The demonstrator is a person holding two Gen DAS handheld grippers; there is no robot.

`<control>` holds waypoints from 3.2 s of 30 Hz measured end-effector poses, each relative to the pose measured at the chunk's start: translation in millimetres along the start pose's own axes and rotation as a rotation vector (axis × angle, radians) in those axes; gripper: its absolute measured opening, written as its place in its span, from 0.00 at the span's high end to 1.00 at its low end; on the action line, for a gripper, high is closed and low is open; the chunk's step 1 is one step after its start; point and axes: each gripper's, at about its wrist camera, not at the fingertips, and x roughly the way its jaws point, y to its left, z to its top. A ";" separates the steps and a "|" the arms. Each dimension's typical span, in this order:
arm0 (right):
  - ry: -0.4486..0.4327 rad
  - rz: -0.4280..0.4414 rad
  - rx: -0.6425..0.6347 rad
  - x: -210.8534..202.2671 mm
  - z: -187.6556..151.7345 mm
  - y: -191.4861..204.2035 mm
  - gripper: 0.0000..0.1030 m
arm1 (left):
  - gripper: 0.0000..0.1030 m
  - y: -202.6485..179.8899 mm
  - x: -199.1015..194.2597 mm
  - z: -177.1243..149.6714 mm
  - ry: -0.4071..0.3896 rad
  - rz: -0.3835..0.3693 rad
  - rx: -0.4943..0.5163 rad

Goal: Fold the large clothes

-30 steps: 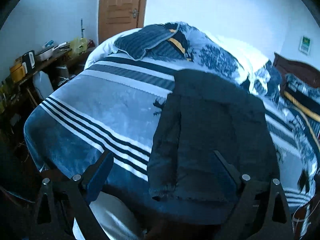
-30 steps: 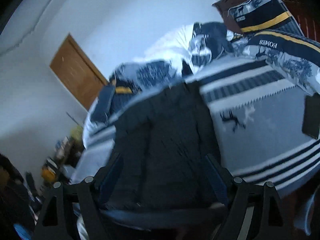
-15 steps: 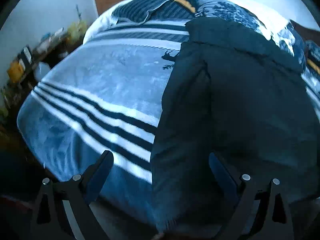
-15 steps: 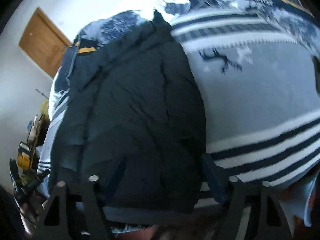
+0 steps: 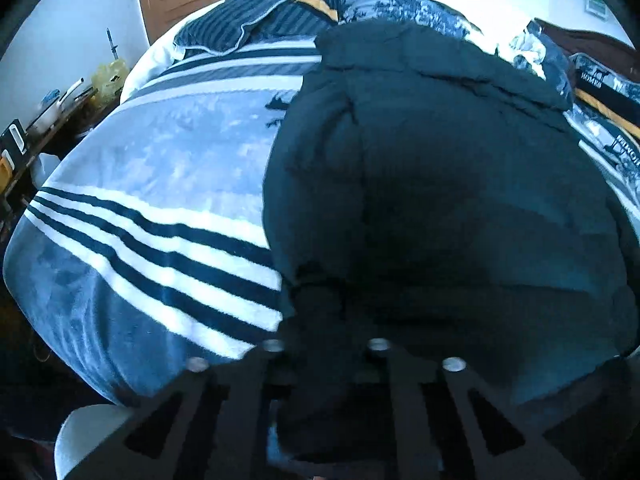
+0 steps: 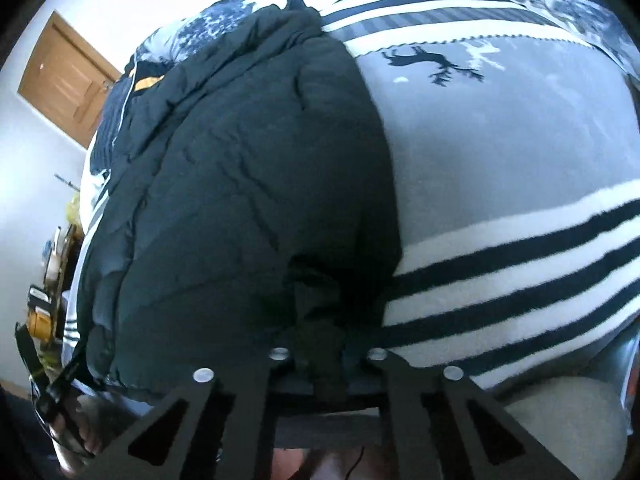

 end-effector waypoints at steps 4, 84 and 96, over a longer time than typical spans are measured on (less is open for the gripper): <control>-0.075 -0.015 -0.006 -38.8 -5.7 1.1 0.96 | 0.94 25.1 -23.7 1.2 -0.002 -0.038 -0.107; -0.081 0.162 0.005 98.6 370.8 44.7 0.98 | 0.97 24.1 197.9 355.5 0.073 -0.185 -0.207; -0.160 -0.147 -0.096 111.2 356.1 62.2 0.92 | 0.96 40.0 191.4 351.9 -0.021 0.020 -0.277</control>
